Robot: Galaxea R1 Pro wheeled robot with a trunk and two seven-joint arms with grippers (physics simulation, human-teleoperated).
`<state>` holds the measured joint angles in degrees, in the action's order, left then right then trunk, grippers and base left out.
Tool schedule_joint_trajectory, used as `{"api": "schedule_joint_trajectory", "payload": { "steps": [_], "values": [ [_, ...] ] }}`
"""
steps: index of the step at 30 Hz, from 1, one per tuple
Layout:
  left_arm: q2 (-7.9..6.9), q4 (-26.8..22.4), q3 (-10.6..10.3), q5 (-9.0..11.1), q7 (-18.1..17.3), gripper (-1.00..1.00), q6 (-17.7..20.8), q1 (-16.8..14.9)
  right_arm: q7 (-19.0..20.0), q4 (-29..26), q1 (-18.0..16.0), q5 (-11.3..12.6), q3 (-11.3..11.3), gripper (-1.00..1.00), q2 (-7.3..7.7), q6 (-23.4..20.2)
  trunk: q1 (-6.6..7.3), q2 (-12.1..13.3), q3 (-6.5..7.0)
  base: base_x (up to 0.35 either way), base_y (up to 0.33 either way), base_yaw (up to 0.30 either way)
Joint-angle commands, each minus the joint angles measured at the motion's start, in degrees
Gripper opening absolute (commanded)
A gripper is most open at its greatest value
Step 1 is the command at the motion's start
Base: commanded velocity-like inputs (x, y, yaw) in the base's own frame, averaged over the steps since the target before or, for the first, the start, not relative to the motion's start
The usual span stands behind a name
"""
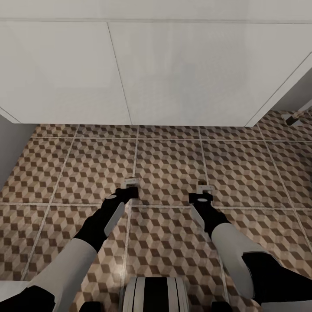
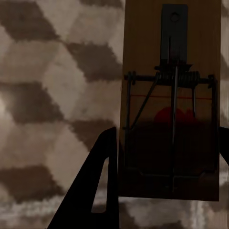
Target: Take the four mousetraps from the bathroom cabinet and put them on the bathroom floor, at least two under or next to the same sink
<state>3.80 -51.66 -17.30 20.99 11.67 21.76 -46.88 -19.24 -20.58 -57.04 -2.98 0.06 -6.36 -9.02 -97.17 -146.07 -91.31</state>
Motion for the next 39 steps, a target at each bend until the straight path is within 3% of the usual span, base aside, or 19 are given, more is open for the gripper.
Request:
{"api": "schedule_joint_trajectory", "payload": {
  "steps": [1, 6, 18, 27, 39],
  "values": [
    [-0.03, -0.32, -0.18, 0.59, 0.53, -1.0, 0.22, -0.15, -0.18, -0.13, -0.04, -0.27, 0.01, -1.0, -0.01, -0.71, 0.01, -0.01, -0.04, 0.0, 0.0, 0.0],
    [-0.07, 1.11, -0.14, 0.52, 0.48, -1.0, 1.91, -3.86, -0.18, 0.15, -0.99, -0.21, 0.02, -1.0, 0.01, -1.48, 0.01, -0.01, -0.04, 0.0, 0.0, 0.0],
    [0.15, 17.94, -0.03, 0.21, -1.91, -1.0, 1.31, -16.5, 0.12, 2.63, -5.16, -0.21, -0.08, -1.0, -0.27, -2.29, 0.01, -0.01, -0.04, 0.0, 0.0, 0.0],
    [1.21, 25.57, -0.09, -0.04, -4.92, -1.0, -3.48, -18.38, 0.48, 2.1, -5.43, -0.57, 0.23, -1.0, -0.99, -1.65, 0.01, -0.01, -0.04, 0.0, 0.0, 0.0],
    [1.51, 26.24, -0.2, -0.17, -5.19, -1.0, -5.81, -18.51, 0.6, 1.97, -5.44, -0.82, 0.43, -1.0, -0.94, -1.17, 0.01, -0.01, -0.04, 0.0, 0.0, 0.0]
  ]
}}
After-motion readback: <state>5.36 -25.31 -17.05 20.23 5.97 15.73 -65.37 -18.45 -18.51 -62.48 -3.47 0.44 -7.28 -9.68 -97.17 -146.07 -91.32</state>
